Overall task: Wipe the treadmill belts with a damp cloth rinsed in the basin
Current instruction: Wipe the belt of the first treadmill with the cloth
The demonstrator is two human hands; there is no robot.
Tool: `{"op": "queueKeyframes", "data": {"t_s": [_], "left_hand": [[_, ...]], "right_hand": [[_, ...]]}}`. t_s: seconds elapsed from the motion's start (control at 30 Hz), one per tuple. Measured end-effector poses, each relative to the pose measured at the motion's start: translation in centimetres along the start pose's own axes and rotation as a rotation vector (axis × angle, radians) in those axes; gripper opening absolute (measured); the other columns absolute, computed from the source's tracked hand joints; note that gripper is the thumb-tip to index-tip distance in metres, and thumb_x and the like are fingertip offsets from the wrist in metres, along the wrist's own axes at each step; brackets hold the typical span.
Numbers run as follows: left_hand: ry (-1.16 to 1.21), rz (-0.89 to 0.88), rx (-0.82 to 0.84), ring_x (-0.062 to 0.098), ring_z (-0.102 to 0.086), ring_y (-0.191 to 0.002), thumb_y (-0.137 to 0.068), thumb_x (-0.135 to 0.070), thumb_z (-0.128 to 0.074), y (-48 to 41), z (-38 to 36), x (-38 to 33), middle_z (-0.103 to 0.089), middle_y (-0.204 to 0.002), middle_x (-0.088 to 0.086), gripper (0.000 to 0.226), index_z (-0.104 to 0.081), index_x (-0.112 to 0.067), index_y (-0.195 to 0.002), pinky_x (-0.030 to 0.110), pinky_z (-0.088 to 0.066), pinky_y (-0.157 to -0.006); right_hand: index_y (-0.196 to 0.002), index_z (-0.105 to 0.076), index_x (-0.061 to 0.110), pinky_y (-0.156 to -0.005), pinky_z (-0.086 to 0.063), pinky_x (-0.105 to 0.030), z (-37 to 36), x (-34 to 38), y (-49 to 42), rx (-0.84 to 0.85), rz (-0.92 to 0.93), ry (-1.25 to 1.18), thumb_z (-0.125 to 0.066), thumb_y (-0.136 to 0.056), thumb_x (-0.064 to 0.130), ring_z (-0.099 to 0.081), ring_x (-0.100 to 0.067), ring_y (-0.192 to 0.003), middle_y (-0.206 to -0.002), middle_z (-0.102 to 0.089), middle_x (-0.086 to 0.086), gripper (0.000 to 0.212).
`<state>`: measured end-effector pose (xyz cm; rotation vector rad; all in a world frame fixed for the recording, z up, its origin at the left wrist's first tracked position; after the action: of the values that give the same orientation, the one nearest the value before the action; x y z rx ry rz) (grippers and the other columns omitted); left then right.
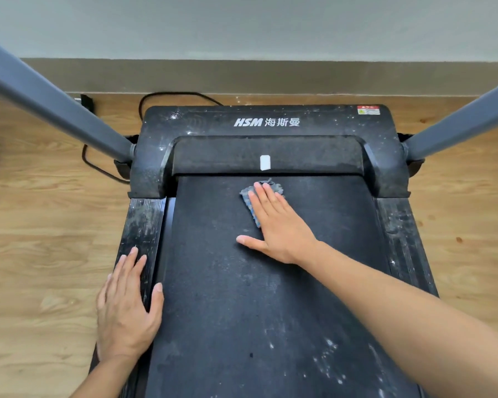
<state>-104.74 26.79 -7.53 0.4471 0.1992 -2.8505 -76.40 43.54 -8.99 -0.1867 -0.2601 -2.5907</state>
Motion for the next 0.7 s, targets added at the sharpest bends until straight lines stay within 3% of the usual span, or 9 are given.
{"op": "queueKeyframes", "data": {"t_s": [0.13, 0.27, 0.47, 0.6, 0.7], "left_hand": [[-0.068, 0.151, -0.055, 0.031, -0.028, -0.157, -0.098, -0.051, -0.037, 0.3, 0.4, 1.3, -0.026, -0.172, -0.008, 0.058, -0.05, -0.034, -0.153, 0.061, -0.018, -0.125], [0.0, 0.192, -0.04, 0.041, -0.044, -0.14, -0.1, -0.05, -0.039, 0.3, 0.4, 1.2, -0.025, -0.172, 0.002, 0.056, -0.051, -0.036, -0.152, 0.06, -0.041, -0.112], [-0.048, 0.154, -0.011, 0.046, -0.05, -0.116, -0.098, -0.057, -0.042, 0.5, -0.1, 1.3, -0.024, -0.172, 0.006, 0.062, -0.047, -0.035, -0.156, 0.058, -0.047, -0.101], [-0.076, 0.14, -0.006, 0.046, -0.051, -0.113, -0.098, -0.055, -0.044, 0.2, -0.1, 1.4, -0.026, -0.171, 0.01, 0.062, -0.047, -0.032, -0.156, 0.057, -0.047, -0.099], [-0.072, 0.141, -0.007, 0.046, -0.052, -0.115, -0.101, -0.045, -0.06, 0.3, -0.3, 1.8, -0.027, -0.17, 0.01, 0.057, -0.048, -0.031, -0.155, 0.059, -0.05, -0.097]], "right_hand": [[-0.166, 0.011, 0.013, -0.131, 0.007, -0.042, 1.5, -10.5, 5.1, -0.015, -0.245, -0.005, -0.02, -0.091, 0.092, 0.023, -0.022, -0.159, -0.173, 0.02, -0.007, 0.113], [-0.166, 0.005, 0.006, -0.132, 0.0, -0.046, 2.3, -16.8, 8.0, -0.071, -0.533, -0.098, -0.015, -0.093, 0.086, 0.012, -0.026, -0.161, -0.174, 0.011, -0.014, 0.111], [-0.166, 0.0, 0.002, -0.131, 0.0, -0.046, 2.0, -16.9, 7.5, -0.135, -0.575, -0.075, -0.021, -0.096, 0.082, 0.007, -0.03, -0.162, -0.174, 0.006, -0.019, 0.109], [-0.166, 0.001, 0.003, -0.132, -0.002, -0.045, 2.1, -16.7, 8.1, -0.111, -0.581, -0.075, -0.023, -0.098, 0.079, 0.007, -0.029, -0.162, -0.174, 0.005, -0.017, 0.104], [-0.165, 0.002, 0.003, -0.131, -0.002, -0.048, 2.1, -16.3, 7.8, -0.075, -0.626, -0.129, -0.025, -0.097, 0.08, 0.008, -0.03, -0.162, -0.174, 0.005, -0.017, 0.107]]}}
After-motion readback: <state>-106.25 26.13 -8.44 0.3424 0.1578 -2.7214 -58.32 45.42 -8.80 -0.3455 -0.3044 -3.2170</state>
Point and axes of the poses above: each hand's wrist, its own y-axis away from the middle knuckle, its own z-axis out of the back of the hand, x = y × z, the point moved 10 cm from there along -y, towards the middle knuckle
